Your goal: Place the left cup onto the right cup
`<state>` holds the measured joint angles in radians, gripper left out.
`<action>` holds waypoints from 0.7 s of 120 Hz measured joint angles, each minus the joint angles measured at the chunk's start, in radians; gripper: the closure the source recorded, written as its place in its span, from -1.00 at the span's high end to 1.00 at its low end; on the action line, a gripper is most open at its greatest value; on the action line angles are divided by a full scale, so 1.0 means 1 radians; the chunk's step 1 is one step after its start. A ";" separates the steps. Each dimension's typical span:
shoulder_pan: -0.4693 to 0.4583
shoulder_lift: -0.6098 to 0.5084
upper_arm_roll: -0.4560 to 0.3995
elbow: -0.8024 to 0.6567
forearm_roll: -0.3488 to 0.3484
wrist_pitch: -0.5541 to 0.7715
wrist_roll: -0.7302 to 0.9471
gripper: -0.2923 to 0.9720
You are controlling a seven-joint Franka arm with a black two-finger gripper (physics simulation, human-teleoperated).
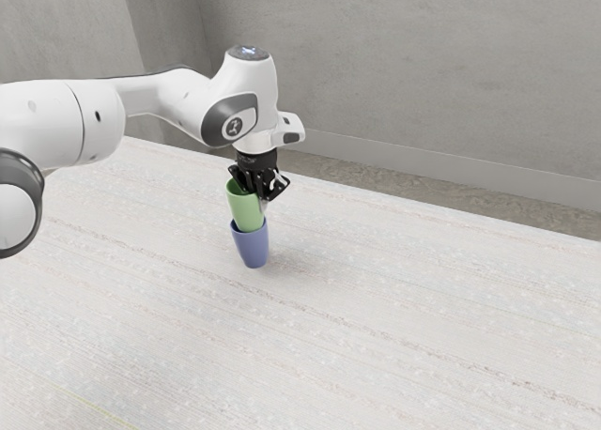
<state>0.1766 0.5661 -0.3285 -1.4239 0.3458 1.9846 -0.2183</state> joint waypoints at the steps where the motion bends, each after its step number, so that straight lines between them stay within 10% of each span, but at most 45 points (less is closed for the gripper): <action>1: 0.000 0.000 0.000 0.000 0.000 0.000 0.000 -0.64; 35: 0.000 0.004 0.000 0.000 -0.005 0.000 0.007 0.19; 84: 0.000 0.004 0.000 0.000 -0.005 0.002 0.013 0.49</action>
<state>0.1765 0.5701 -0.3282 -1.4239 0.3406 1.9862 -0.2050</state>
